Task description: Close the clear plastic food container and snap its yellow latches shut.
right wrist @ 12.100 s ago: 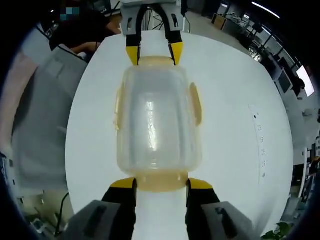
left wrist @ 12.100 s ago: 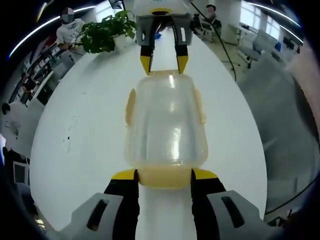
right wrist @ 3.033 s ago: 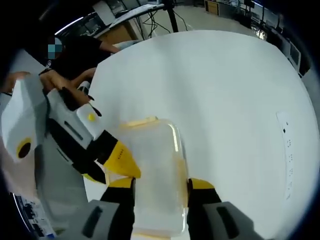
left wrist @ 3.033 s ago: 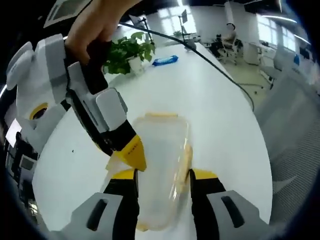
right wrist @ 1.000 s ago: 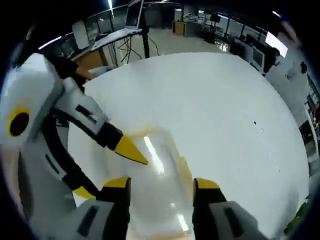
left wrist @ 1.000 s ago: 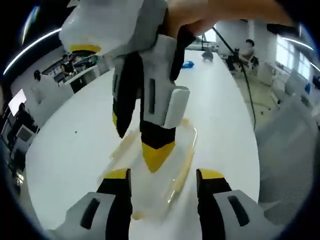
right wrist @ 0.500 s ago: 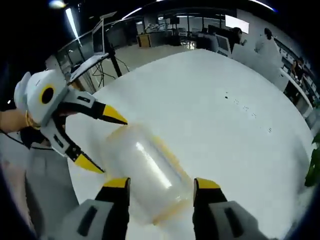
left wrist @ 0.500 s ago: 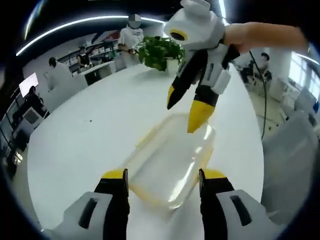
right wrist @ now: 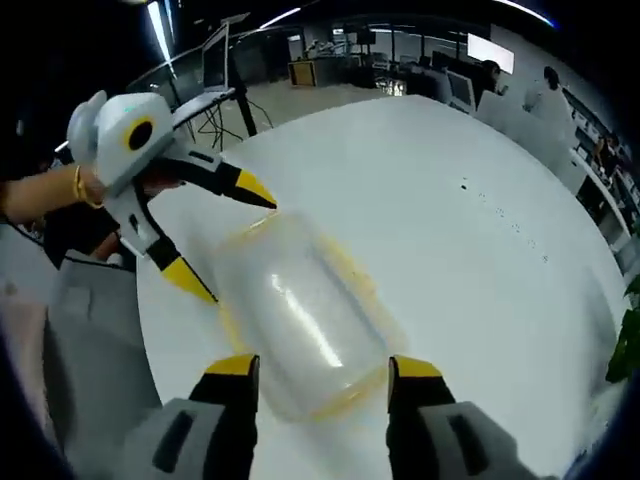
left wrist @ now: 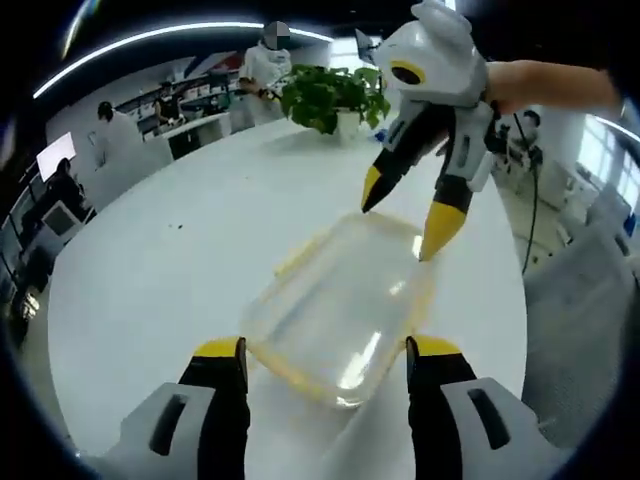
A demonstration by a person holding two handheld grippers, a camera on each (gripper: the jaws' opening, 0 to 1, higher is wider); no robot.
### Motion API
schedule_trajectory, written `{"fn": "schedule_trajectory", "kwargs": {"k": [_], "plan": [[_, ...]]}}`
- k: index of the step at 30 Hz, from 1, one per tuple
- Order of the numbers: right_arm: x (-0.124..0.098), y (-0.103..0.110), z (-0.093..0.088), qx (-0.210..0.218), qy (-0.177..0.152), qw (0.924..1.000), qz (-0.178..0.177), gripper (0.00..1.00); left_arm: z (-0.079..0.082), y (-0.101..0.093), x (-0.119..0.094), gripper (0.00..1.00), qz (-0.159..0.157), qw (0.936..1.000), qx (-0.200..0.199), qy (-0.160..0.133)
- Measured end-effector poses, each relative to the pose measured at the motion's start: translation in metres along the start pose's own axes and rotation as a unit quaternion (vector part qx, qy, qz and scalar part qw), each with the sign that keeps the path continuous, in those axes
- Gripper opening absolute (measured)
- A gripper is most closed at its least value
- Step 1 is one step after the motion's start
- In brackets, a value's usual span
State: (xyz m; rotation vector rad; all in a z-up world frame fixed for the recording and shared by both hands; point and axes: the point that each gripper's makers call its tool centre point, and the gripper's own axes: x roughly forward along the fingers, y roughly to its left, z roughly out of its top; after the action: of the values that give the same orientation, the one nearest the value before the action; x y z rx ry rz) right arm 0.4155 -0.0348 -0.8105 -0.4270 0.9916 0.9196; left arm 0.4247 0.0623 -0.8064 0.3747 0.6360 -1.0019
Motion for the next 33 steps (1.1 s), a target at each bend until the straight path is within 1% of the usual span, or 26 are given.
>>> {"fn": "schedule_trajectory", "kwargs": {"k": [4, 6, 10, 14, 15, 18, 22, 27, 28, 29, 33], "plan": [[0.004, 0.000, -0.004, -0.009, 0.004, 0.9999, -0.003, 0.57, 0.000, -0.002, 0.001, 0.61, -0.006, 1.0000, -0.007, 0.000], [0.006, 0.000, -0.006, -0.015, 0.003, 0.9999, -0.009, 0.57, 0.000, -0.001, 0.001, 0.61, -0.006, 1.0000, -0.006, -0.002], [0.008, -0.001, -0.004, -0.041, 0.007, 0.9990, -0.015, 0.58, 0.000, 0.000, 0.002, 0.61, -0.008, 1.0000, -0.005, -0.002], [0.011, -0.004, 0.001, -0.051, 0.012, 0.9985, -0.019, 0.58, 0.000, 0.002, 0.002, 0.59, -0.010, 0.9999, -0.002, -0.004], [0.012, -0.005, 0.002, -0.051, 0.013, 0.9984, -0.019, 0.58, 0.000, 0.000, 0.002, 0.59, -0.017, 0.9998, -0.006, -0.003], [0.014, -0.007, 0.007, -0.053, 0.008, 0.9984, -0.017, 0.58, -0.001, 0.008, 0.001, 0.59, -0.008, 0.9999, -0.008, -0.006], [0.018, -0.012, 0.014, -0.056, 0.004, 0.9983, -0.016, 0.58, -0.001, 0.017, 0.001, 0.58, -0.005, 0.9999, -0.012, -0.008], [0.024, -0.020, 0.025, -0.055, 0.000, 0.9984, -0.016, 0.58, 0.001, 0.032, 0.002, 0.57, -0.003, 0.9998, -0.015, -0.012], [0.026, -0.021, 0.028, -0.054, -0.003, 0.9984, -0.017, 0.58, 0.003, 0.040, 0.003, 0.57, 0.006, 0.9994, -0.031, -0.017], [0.026, -0.023, 0.030, -0.051, -0.003, 0.9985, -0.017, 0.58, 0.003, 0.041, 0.004, 0.57, 0.001, 0.9997, -0.021, -0.014], [0.031, -0.031, 0.039, -0.051, -0.007, 0.9985, -0.018, 0.58, 0.005, 0.054, 0.006, 0.57, -0.001, 0.9998, -0.019, -0.008]]}}
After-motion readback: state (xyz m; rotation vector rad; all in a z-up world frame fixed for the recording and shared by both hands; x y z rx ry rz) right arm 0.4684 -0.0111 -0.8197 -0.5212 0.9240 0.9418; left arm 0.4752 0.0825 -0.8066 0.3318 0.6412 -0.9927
